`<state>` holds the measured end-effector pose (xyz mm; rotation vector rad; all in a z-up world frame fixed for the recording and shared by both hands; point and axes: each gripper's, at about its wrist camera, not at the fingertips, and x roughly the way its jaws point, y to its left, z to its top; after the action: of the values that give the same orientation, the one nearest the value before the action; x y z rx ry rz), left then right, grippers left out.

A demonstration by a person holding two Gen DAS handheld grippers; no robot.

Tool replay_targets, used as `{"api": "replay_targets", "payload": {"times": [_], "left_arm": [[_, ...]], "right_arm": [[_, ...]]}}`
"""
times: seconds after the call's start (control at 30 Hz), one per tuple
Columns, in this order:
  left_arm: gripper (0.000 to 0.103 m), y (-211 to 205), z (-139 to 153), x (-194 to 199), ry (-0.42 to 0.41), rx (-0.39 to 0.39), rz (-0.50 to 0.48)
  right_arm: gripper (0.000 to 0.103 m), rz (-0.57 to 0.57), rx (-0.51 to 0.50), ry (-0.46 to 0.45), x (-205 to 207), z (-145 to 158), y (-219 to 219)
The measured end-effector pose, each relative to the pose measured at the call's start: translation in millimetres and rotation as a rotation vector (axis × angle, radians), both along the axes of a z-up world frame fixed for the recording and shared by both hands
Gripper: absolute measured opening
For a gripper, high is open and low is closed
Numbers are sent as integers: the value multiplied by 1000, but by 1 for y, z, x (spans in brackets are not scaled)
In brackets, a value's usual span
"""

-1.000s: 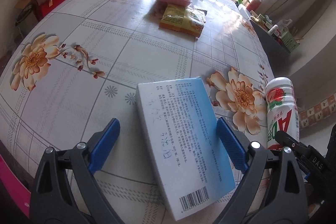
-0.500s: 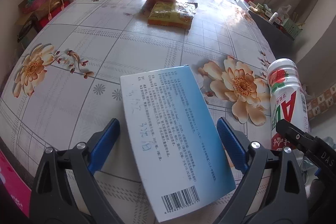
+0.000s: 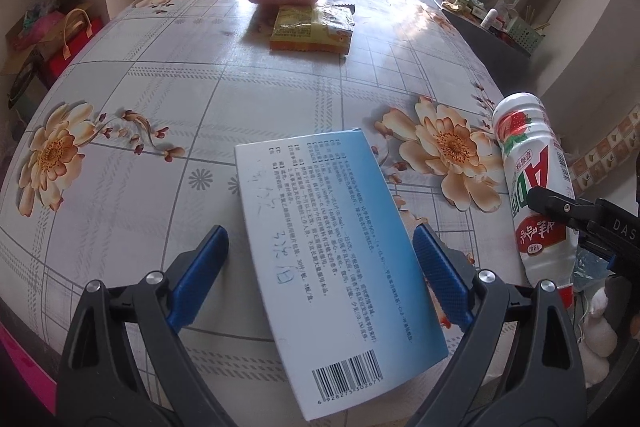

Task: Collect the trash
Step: 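Grasp the white-red drink bottle with the right tool while the left tool holds the box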

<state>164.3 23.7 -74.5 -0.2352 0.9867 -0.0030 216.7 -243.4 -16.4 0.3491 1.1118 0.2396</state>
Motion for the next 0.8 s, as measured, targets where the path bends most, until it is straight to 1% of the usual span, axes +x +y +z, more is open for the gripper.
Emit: {"api": "replay_targets", "payload": {"times": [0.07,0.17,0.27,0.63,0.8], "left_arm": [[88,-1,2,-2,-7,21,-14],[82,-1,4,-5,-15,34,-32],[79,-2,5,-7,-19,52,-48],[81,-3,2,-2,7,72,-36],[80,-3,2,-2,5,77,-42]], "right_arm": [[68,6,-2,14,3,-1,2],[68,8,-14,22,5,-4,6],[68,8,-39,17,7,-3,11],[68,16,-136,11,13,-3,23],[69,15,-153,9,15,-3,24]]}}
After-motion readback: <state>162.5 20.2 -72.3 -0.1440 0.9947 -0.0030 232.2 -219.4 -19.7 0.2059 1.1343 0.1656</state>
